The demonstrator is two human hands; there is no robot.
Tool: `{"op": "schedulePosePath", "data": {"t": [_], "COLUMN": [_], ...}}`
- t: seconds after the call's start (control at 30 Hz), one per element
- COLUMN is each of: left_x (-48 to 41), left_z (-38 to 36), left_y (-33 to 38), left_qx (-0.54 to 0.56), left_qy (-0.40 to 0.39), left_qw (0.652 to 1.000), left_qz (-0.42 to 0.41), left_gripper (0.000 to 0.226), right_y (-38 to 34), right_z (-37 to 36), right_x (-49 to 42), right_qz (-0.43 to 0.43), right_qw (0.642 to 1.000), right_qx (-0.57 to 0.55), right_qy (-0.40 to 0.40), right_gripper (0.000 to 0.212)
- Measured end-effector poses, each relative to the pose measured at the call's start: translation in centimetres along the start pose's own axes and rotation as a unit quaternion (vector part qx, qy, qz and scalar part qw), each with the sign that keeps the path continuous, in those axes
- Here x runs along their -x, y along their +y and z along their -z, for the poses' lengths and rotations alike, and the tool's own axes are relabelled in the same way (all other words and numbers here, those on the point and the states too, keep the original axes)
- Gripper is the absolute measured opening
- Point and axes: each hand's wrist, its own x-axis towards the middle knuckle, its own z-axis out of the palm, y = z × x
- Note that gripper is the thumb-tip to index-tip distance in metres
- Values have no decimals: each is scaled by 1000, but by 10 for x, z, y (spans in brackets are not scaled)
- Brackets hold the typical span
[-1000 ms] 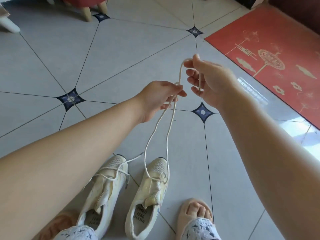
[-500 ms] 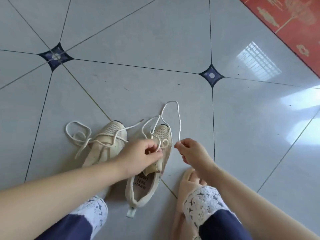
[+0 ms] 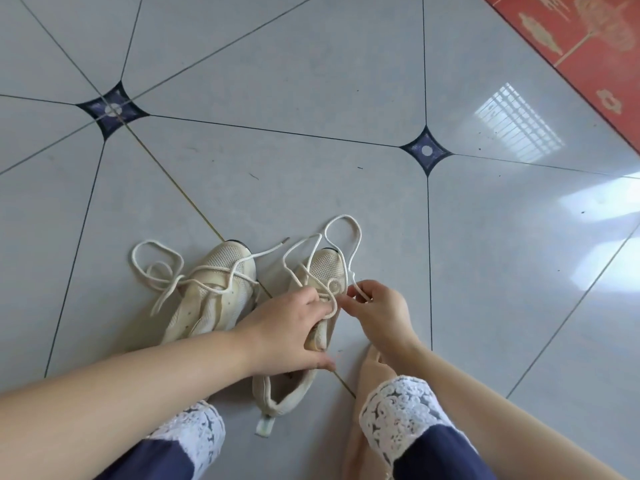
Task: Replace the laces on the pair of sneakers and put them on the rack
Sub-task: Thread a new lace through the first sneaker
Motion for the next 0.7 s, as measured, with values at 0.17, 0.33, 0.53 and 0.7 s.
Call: {"op": "schedulePosePath", "data": {"t": [0.17,0.33,0.53,0.7], "left_x": [-3,-3,-21,-62], "left_z": [-2,-1,48,117], "left_y": [-1,-2,9,28], "left_qx": [-6,4,257,369], "left_qy": [35,26,119,210], "left_qw": [999,1000,958,903], "left_qz": [-2,-13,43,66], "left_gripper": [30,33,20,24], "right_y": [-12,-19,-50,-131], "right_z": [15,26,54,110], "right_x": [-11,-18,-31,-44], "right_qz": [-1,38,63,175], "right_qw": [999,998,994,968], "right_qx": [-24,41,95,170], "right_qy": [43,38,2,63], "right_gripper": [12,14,22,28]}}
